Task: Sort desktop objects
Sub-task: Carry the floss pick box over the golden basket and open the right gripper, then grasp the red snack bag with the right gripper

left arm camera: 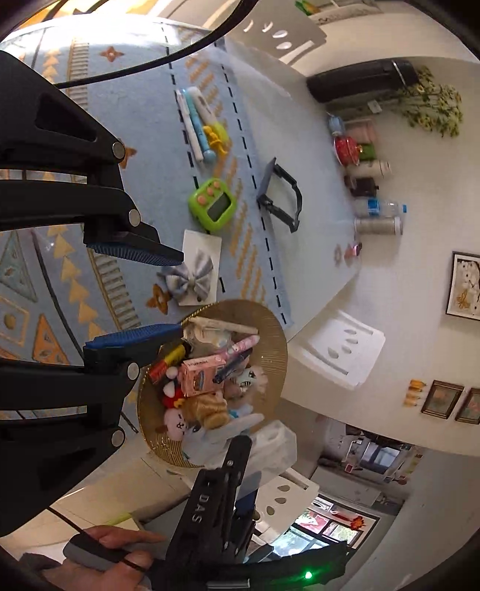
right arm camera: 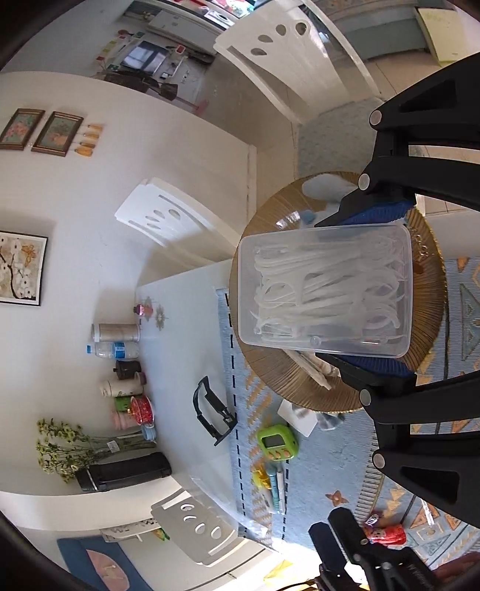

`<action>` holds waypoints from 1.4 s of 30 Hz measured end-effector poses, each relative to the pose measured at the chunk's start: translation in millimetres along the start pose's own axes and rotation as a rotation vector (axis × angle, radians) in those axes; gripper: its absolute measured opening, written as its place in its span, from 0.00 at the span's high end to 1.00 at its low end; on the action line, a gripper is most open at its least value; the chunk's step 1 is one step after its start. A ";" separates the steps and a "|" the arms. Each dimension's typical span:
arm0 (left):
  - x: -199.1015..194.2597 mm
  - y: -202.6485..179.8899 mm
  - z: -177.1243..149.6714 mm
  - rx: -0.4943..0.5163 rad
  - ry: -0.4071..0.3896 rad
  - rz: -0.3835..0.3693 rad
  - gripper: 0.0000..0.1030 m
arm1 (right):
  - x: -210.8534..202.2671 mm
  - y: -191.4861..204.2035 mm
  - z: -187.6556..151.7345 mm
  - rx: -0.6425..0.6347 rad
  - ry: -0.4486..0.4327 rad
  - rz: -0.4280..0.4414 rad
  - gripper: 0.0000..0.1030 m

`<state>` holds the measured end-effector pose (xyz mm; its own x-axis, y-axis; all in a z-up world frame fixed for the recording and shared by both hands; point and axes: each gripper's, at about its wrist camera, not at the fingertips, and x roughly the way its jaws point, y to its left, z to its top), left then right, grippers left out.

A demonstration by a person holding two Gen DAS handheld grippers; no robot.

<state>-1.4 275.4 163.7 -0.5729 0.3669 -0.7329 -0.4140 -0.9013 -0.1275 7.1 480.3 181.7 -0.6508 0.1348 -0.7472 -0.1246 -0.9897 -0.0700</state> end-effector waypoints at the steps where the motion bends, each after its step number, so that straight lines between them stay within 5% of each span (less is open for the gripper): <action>1: 1.6 0.1 0.0 -0.002 0.004 0.001 0.71 | 2.7 -0.1 -0.1 0.000 0.003 0.000 0.45; 15: 33.7 11.4 1.5 -0.037 0.086 0.103 0.71 | 61.7 -11.8 8.0 0.036 0.098 0.004 0.44; 19: 35.4 19.0 -3.3 -0.047 0.103 0.103 0.65 | 57.5 -15.5 7.3 0.076 0.105 0.023 0.28; 23: 34.4 27.8 -9.2 -0.060 0.115 0.096 0.64 | 44.3 -12.6 6.0 0.088 0.086 0.025 0.26; 33: 17.1 65.3 -45.9 -0.096 0.153 0.107 0.64 | 9.0 20.8 -5.8 0.096 0.064 0.057 0.25; 42: -21.6 150.9 -108.4 -0.245 0.189 0.183 0.64 | -5.1 92.7 -14.4 0.050 0.082 0.161 0.25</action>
<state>25.2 106.5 87.8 -0.4716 0.1661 -0.8660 -0.1222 -0.9849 -0.1224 9.6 387.2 169.6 -0.6020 -0.0313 -0.7978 -0.0626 -0.9943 0.0862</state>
